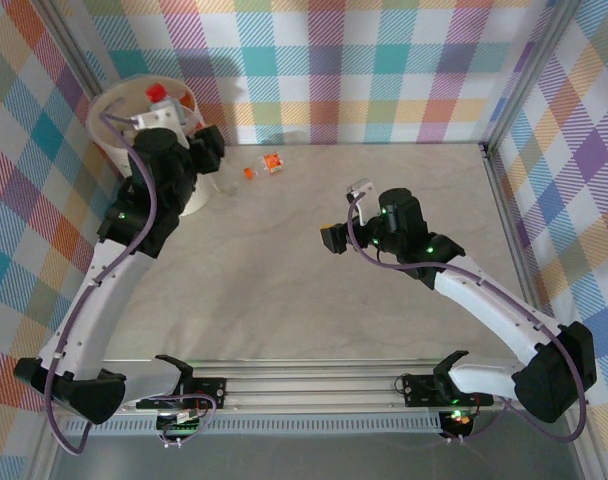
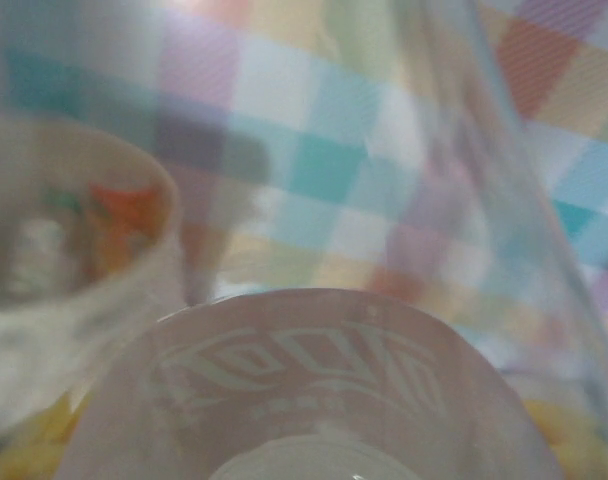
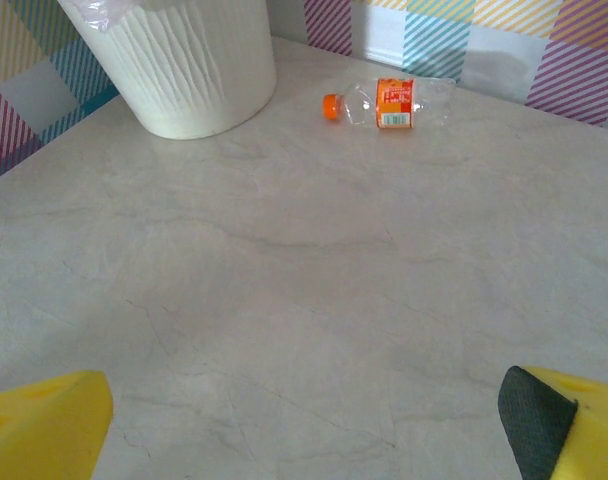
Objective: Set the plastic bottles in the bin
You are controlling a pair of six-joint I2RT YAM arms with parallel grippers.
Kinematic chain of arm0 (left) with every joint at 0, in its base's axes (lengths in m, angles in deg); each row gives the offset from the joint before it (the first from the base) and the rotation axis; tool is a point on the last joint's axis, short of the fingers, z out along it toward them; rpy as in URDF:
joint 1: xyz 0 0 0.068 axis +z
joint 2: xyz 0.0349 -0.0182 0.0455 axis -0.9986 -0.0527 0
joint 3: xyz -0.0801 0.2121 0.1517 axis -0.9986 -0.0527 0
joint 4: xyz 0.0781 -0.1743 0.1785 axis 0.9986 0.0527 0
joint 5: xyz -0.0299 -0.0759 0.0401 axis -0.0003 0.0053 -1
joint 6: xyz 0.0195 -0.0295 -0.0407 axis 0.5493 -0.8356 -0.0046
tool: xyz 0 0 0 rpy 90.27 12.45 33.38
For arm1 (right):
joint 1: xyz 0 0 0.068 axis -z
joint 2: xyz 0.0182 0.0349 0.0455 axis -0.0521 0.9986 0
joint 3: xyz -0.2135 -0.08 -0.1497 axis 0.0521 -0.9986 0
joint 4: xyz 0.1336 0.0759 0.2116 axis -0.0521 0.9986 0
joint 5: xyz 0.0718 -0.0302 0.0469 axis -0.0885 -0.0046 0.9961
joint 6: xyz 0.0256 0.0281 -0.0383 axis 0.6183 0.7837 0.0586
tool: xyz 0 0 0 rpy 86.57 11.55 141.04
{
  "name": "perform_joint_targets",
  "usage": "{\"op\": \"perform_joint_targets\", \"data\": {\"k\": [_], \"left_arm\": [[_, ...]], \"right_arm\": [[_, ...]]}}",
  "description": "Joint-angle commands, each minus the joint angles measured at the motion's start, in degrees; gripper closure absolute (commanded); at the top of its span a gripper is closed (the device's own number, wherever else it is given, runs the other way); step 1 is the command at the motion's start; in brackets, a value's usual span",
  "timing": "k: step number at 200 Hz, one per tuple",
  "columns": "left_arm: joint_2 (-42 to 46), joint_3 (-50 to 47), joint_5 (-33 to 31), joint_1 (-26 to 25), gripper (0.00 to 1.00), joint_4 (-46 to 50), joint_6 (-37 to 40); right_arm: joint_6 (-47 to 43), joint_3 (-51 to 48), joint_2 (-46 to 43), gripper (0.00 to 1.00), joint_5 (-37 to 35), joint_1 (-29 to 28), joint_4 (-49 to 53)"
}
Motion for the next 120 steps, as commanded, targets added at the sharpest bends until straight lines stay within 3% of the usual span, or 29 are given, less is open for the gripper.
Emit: {"op": "perform_joint_targets", "data": {"k": [1, 54, 90, 120], "left_arm": [[-2.5, 4.6, -8.1, 3.5, 0.41, -1.4, 8.3], [-18.6, 25.4, -4.0, 15.6, 0.41, 7.1, 10.4], [-28.5, 35.3, 2.0, 20.8, 0.41, 10.0, 9.0], [-37.0, 43.5, 2.8, 24.0, 0.40, 11.9, 7.4]], "right_arm": [[0.8, 0.0, 0.6, 0.00, -0.8, -0.4, -2.5], [1.8, -0.5, 0.7, 0.00, -0.5, -0.4, -2.3], [2.0, -0.5, 0.3, 0.00, -1.2, -0.4, -1.3], [2.0, -0.9, -0.4, 0.00, -1.5, -0.4, -1.6]]}}
